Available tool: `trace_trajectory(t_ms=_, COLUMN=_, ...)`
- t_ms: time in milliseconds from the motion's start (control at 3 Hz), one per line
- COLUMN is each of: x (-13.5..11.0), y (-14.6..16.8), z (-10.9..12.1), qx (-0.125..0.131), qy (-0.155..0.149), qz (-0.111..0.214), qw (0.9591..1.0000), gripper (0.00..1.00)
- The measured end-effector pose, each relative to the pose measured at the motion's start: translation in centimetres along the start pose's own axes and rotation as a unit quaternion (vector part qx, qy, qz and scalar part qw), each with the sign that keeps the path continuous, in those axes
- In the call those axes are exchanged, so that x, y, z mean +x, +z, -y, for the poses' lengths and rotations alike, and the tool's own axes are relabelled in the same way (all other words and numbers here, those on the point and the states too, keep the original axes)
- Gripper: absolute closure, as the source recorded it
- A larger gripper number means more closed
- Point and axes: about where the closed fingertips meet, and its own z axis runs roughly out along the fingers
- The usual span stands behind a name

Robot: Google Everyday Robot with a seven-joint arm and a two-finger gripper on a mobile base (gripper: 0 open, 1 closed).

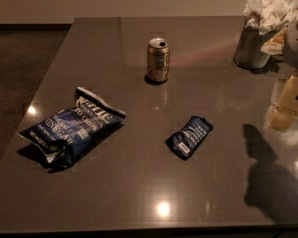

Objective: Move blue chip bag near rxbar blueberry

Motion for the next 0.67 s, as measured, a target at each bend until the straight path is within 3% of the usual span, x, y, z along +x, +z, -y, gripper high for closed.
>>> trace_trajectory(t_ms=667, x=-0.98, y=-0.12, z=0.57, qx=0.001, qy=-0.005, qz=0.014, qw=0.9999, gripper=0.0)
